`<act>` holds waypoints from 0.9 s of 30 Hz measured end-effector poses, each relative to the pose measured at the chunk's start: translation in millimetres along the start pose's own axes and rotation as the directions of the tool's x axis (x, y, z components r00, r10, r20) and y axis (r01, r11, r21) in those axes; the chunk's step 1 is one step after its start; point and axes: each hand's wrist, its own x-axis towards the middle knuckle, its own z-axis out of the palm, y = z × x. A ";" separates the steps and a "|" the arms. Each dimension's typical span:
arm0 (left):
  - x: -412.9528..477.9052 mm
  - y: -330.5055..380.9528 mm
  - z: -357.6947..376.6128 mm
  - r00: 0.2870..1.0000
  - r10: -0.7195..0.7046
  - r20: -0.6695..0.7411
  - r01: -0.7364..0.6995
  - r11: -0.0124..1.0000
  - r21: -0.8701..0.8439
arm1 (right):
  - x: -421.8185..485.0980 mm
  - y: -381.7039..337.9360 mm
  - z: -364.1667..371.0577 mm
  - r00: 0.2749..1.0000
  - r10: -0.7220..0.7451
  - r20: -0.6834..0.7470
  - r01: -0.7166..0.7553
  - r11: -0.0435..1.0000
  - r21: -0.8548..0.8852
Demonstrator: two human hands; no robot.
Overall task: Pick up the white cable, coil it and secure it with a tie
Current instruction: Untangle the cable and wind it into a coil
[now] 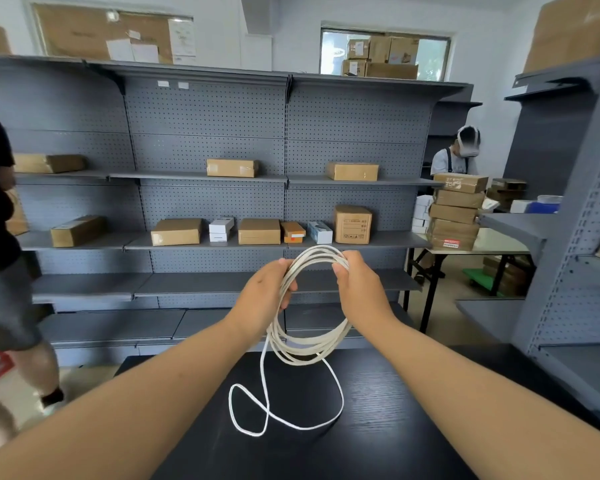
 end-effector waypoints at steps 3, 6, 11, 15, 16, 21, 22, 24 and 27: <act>-2.1 -1.3 3.6 0.998 -0.045 -0.032 0.043 0.998 -0.049 | -1.0 0.3 0.8 1.000 0.020 -0.002 -0.020 1.000 0.003; -4.5 -0.4 5.1 0.995 -0.098 -0.029 0.090 0.972 -0.216 | -1.9 1.2 1.5 1.000 0.023 -0.016 -0.023 1.000 0.009; -2.7 -0.5 2.6 0.988 -0.153 -0.019 0.137 0.932 -0.337 | -3.3 1.6 1.5 0.999 0.013 -0.044 -0.012 1.000 0.020; -2.4 -2.3 2.1 0.982 -0.187 0.021 0.181 0.908 -0.377 | -3.5 2.2 0.9 0.999 0.009 -0.050 -0.008 1.000 0.015; -2.5 -2.8 2.1 0.981 -0.190 0.036 0.190 0.905 -0.381 | -3.7 2.4 0.8 0.999 0.009 -0.050 -0.008 1.000 0.013; -4.5 -5.9 4.8 0.980 -0.198 -0.012 0.189 0.951 -0.244 | -5.9 2.4 1.6 0.998 0.038 -0.051 -0.037 0.999 0.025; -5.2 -6.9 5.5 0.982 -0.182 -0.042 0.171 0.968 -0.185 | -6.3 2.1 1.9 0.998 0.045 -0.053 -0.044 0.999 0.029; -6.0 -8.9 7.2 0.989 -0.116 -0.092 0.114 0.993 -0.034 | -6.5 1.3 2.8 0.997 0.056 -0.051 -0.055 0.998 0.030; -9.1 -10.9 12.2 0.993 -0.004 -0.114 0.017 0.993 0.113 | -6.4 0.1 4.6 0.996 0.079 -0.045 -0.078 0.997 0.025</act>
